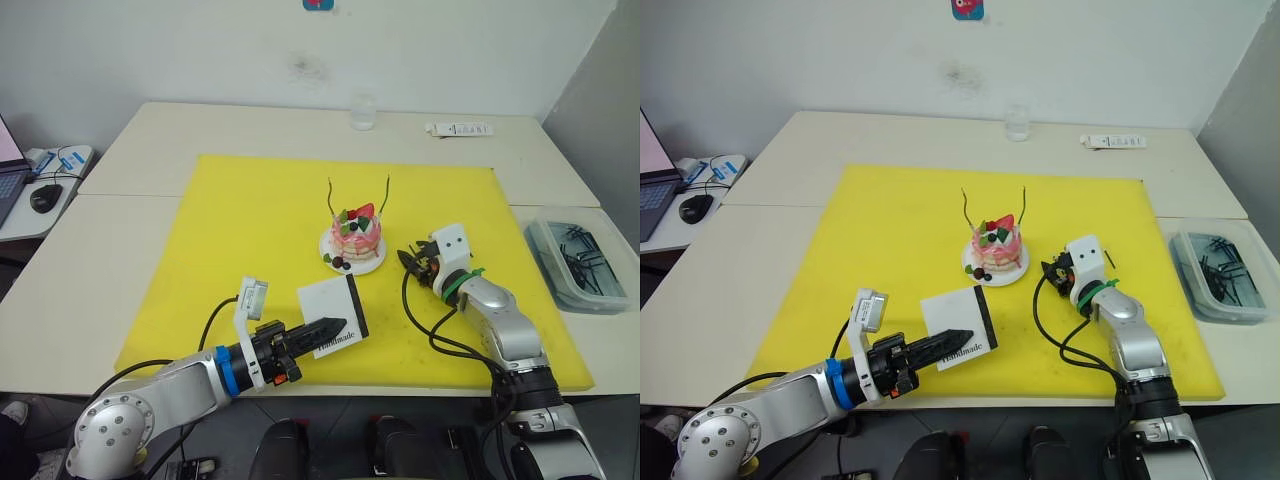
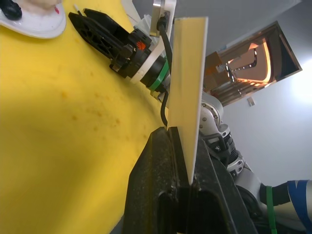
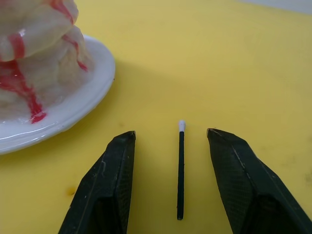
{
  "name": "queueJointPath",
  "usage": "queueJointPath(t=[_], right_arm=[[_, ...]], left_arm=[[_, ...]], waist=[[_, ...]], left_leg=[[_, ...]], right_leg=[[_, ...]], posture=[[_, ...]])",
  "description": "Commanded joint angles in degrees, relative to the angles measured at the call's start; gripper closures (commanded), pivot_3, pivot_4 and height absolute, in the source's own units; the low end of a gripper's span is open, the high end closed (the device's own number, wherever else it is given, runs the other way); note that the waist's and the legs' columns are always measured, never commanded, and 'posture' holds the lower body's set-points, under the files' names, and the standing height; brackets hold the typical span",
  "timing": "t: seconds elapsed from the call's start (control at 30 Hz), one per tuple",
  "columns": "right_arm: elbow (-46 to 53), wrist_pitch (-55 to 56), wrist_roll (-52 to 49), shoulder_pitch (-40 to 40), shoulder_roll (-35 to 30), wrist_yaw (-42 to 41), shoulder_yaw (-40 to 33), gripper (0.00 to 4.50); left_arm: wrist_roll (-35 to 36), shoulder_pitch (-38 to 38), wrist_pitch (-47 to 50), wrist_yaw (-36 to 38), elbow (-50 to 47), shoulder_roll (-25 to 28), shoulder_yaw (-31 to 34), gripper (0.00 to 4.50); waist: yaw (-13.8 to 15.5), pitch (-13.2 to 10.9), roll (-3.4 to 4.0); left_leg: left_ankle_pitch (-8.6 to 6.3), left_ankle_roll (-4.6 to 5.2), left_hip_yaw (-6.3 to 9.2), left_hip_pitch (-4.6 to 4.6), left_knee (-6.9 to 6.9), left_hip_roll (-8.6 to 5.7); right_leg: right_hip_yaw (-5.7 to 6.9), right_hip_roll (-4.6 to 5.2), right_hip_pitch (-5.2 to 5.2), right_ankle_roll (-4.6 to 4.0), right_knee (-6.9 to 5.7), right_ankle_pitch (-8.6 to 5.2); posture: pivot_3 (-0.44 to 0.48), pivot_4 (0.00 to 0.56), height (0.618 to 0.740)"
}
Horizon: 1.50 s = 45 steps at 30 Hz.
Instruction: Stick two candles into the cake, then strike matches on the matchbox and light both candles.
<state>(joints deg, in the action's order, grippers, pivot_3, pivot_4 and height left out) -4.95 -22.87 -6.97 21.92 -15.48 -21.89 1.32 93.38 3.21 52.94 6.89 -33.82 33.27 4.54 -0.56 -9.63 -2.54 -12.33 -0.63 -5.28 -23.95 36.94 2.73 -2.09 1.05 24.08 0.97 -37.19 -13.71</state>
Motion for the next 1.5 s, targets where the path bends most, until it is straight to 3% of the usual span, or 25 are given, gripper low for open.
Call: queueJointPath(t=[0.03, 0.13, 0.2, 0.4, 0.7, 0.93, 1.1, 1.3, 1.5], right_arm=[[0.15, 0.04, -0.14, -0.06, -0.04, 1.03, -1.33, 2.09], [0.13, -0.47, -0.61, -0.45, 0.29, 1.25, -1.54, 2.09], [0.09, -1.16, -1.19, -0.56, 0.79, 1.80, -2.03, 2.45], [-0.35, -2.64, -1.40, -0.60, 0.91, 2.66, -2.42, 4.42], [2.15, -1.91, -2.35, -1.85, -0.18, 0.86, -3.16, 4.47], [17.85, -5.59, -10.22, -1.08, -18.75, -22.88, -1.60, 4.47], [27.33, -6.96, -14.02, 2.18, -29.01, -33.40, 0.20, 4.47], [33.10, -4.21, -10.32, 4.42, -28.61, -33.03, 5.81, 4.47], [32.80, -2.40, -7.82, 5.16, -26.56, -31.15, 7.76, 4.47]], left_arm=[[0.64, -0.26, -1.40, 0.15, -1.78, 0.50, -0.13, 4.50], [0.70, -0.37, -1.85, 0.00, -1.64, 0.76, -0.32, 4.50], [0.84, -0.42, -2.21, -0.17, -1.50, 0.68, -0.35, 4.50], [0.86, -0.37, -3.20, -0.96, -1.64, 0.24, -0.87, 4.50], [-1.32, -0.42, -4.81, -1.52, -0.95, -0.85, -1.29, 4.50], [-2.29, -7.41, -2.85, 1.80, 2.87, 2.70, -0.19, 4.50], [-6.86, -13.68, -2.72, 3.98, 8.78, 2.39, -0.99, 4.50], [-9.12, -19.71, -1.35, 4.61, 13.89, -1.80, -2.42, 4.50], [-9.54, -21.06, -0.25, 4.37, 14.29, -4.24, -2.08, 4.50]], waist=[[0.00, 0.00, 0.00], [0.00, 0.00, 0.00], [0.00, 0.00, 0.00], [0.01, 0.01, -0.01], [0.17, 0.01, -0.01], [0.40, -0.13, 0.20], [0.13, -0.15, 0.20], [0.17, -0.15, 0.18], [0.20, -0.16, 0.16]], left_leg=[[0.00, 0.00, 0.00, 0.00, 0.00, 0.00], [0.01, 0.01, -0.01, 0.00, 0.00, -0.01], [0.01, 0.01, -0.01, 0.00, 0.00, -0.01], [0.01, 0.01, 0.00, 0.00, 0.00, 0.00], [0.01, 0.02, 0.01, -0.01, 0.00, -0.02], [0.03, 0.10, -0.07, -0.10, -0.02, -0.10], [0.03, 0.09, 0.02, -0.02, -0.07, 0.00], [0.02, 0.09, 0.07, -0.08, -0.07, 0.02], [0.02, 0.10, 0.05, -0.18, -0.04, -0.06]], right_leg=[[0.00, 0.00, 0.00, 0.00, 0.00, 0.00], [-0.01, 0.00, 0.00, 0.01, 0.01, 0.00], [-0.01, 0.00, -0.01, 0.01, 0.02, 0.00], [0.00, 0.00, -0.02, 0.01, 0.01, 0.00], [0.03, 0.00, -0.02, 0.01, 0.03, 0.00], [0.03, -0.03, 0.05, 0.04, 0.07, 0.00], [0.05, -0.27, 0.04, 0.02, 0.03, -0.01], [0.05, -0.31, 0.05, 0.04, 0.09, -0.01], [0.08, -0.11, 0.06, 0.15, 0.10, -0.01]], posture=[[0.000, 0.150, 0.740], [0.000, 0.150, 0.740], [0.000, 0.150, 0.740], [0.000, 0.150, 0.740], [0.000, 0.150, 0.740], [0.000, 0.150, 0.740], [0.000, 0.150, 0.740], [0.000, 0.150, 0.740], [0.000, 0.150, 0.740]])
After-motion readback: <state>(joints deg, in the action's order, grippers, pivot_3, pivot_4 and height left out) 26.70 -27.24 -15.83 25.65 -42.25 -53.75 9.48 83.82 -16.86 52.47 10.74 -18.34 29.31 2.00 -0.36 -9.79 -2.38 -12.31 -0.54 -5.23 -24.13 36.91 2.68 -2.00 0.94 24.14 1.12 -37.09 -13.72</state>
